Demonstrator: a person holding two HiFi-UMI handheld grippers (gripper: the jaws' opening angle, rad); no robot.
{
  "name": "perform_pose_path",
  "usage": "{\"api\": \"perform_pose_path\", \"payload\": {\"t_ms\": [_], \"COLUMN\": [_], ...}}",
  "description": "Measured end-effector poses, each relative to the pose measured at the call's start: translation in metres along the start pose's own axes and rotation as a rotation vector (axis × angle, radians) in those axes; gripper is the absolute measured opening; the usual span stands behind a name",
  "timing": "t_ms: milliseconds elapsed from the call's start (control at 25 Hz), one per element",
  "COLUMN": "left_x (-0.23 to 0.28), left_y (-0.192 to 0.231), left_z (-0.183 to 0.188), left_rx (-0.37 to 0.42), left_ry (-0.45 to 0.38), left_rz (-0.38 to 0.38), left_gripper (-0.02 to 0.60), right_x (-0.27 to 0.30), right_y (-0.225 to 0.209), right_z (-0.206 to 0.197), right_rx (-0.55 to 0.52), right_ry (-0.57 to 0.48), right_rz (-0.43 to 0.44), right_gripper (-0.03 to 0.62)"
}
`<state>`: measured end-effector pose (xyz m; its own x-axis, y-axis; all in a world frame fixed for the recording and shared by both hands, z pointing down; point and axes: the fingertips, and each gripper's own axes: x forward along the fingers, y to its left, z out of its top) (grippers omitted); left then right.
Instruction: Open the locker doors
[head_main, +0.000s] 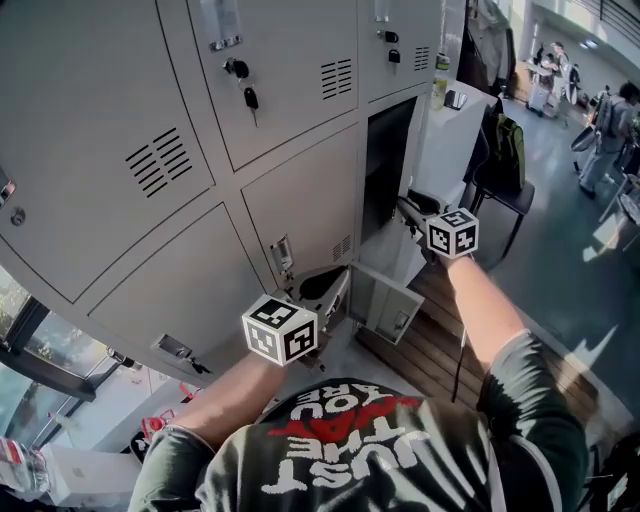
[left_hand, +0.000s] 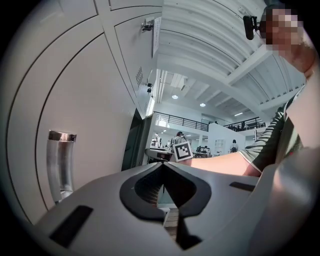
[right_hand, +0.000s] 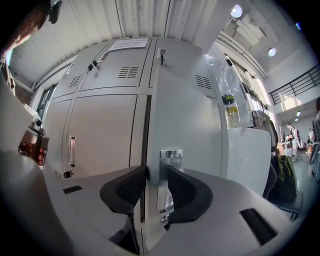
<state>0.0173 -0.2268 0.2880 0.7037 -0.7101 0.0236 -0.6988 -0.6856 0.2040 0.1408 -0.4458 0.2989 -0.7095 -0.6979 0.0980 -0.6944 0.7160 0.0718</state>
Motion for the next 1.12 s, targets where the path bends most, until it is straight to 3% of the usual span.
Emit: {"api": "perform_pose_path", "payload": {"t_ms": [440,960,1120], "left_x": [0.019,0.051,0.058], "left_y": [-0.011,-0.035,-0.04], "left_z": [-0.004,-0.013,-0.015], "left_rx": [-0.009,-0.012,-0.012], "left_ry": [0.006,0.019,0.022], "left_rz": [-0.031,-0.073,-0.072], "left_gripper": [0.0,0.0,0.0], "right_x": [-0.042,-0.097,-0.104], "right_y": [-0.023,-0.078,-0.09], "right_z": [-0.004,-0.015,-0.017], "right_rx": [0.009,0.025,0.018], "right_ry": [-0.029,-0.029,-0.02], "right_rz": [-0.079,-0.202,-0.2], "right_gripper": [0.143,0.112,0.112]}}
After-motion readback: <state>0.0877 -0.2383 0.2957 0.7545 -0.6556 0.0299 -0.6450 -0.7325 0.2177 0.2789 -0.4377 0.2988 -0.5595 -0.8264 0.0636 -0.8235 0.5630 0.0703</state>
